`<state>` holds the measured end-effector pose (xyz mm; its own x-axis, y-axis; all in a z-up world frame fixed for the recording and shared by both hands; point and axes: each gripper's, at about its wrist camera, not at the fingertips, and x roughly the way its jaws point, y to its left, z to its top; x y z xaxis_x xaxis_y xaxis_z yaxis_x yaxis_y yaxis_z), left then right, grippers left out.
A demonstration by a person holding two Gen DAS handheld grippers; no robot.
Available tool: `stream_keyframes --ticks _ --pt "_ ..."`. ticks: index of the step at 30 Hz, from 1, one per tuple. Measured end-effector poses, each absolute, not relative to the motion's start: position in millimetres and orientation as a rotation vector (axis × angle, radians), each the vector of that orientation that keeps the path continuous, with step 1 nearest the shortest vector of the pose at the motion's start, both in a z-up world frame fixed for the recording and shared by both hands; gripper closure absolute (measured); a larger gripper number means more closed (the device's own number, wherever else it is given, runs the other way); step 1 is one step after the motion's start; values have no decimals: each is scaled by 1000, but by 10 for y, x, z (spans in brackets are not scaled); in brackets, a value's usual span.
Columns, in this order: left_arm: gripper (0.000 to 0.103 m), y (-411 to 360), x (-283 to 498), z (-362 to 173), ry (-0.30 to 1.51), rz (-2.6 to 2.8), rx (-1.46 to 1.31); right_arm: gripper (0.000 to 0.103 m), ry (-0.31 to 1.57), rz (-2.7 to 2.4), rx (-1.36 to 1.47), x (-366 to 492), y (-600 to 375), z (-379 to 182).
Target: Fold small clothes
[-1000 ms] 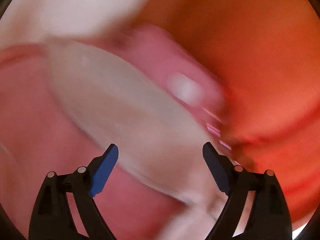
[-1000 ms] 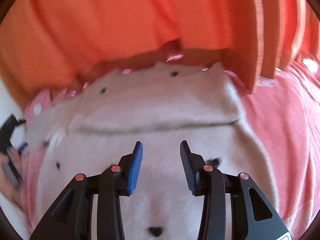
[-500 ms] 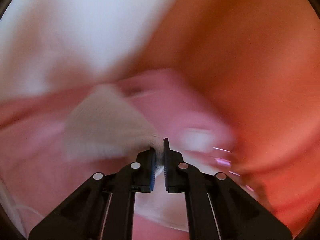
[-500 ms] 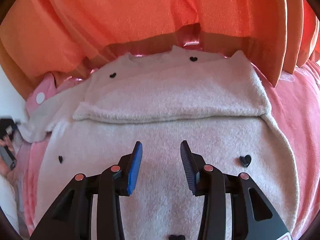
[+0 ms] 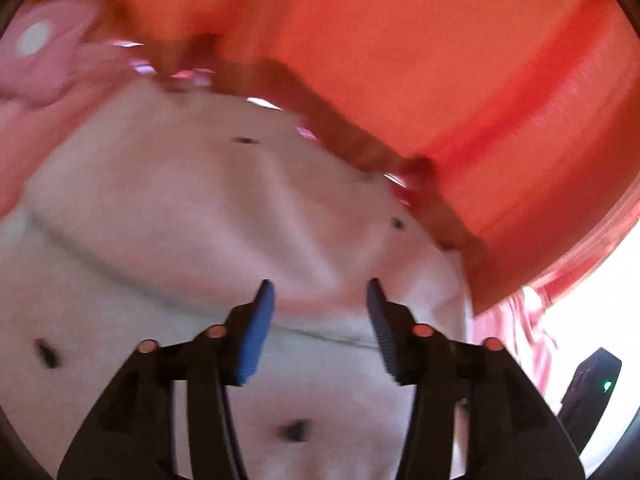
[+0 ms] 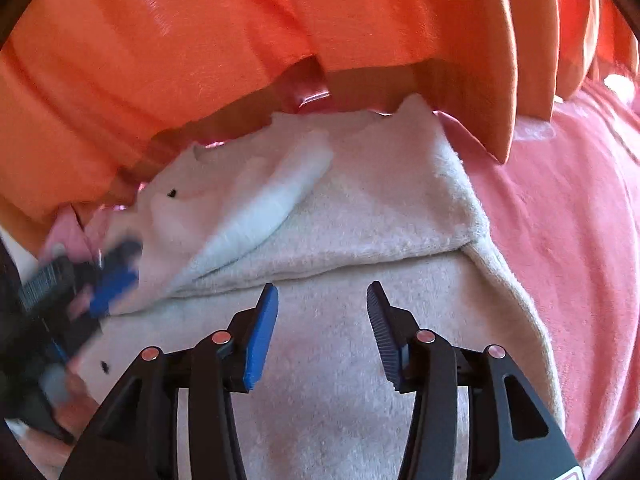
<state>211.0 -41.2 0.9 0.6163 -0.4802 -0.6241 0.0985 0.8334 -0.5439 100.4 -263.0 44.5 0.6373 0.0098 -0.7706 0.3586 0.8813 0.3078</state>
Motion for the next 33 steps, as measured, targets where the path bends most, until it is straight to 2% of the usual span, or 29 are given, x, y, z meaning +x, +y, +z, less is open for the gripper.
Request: stream_keyframes --ticks 1,4,10,15,16,17,18,20,24,26,31,33 --pt "45 -219 2130 18 843 -306 -506 53 862 -195 472 1020 -2631 451" --pt "41 423 2142 80 789 -194 -591 50 866 -149 491 1122 -2627 440" --pt "42 1080 2375 -252 836 -66 -755 49 866 -192 570 1380 -2903 303" --pt "45 1152 2425 -419 859 -51 -838 49 856 -233 698 1578 -3193 98" --pt "47 1162 2421 -424 860 -54 -842 54 848 -239 703 1626 -3206 90" --pt "53 1166 2422 -437 863 -52 -838 63 838 -235 710 1677 -3204 94" --pt "60 1103 2492 -469 864 -46 -834 92 835 -201 717 1752 -3163 111" --pt "94 1142 2486 -478 867 -45 -828 93 810 -143 670 1848 -3034 291" --pt "97 1242 2412 -367 800 -36 -831 95 545 35 516 1686 -2710 1181" --pt "97 1218 2382 -254 770 -21 -776 95 480 35 486 1590 -2716 1288" --pt "97 1191 2391 -456 843 18 -733 96 877 -218 525 1899 -3108 62" --pt "97 1177 2383 -475 840 26 -718 96 847 -187 581 1866 -3147 95"
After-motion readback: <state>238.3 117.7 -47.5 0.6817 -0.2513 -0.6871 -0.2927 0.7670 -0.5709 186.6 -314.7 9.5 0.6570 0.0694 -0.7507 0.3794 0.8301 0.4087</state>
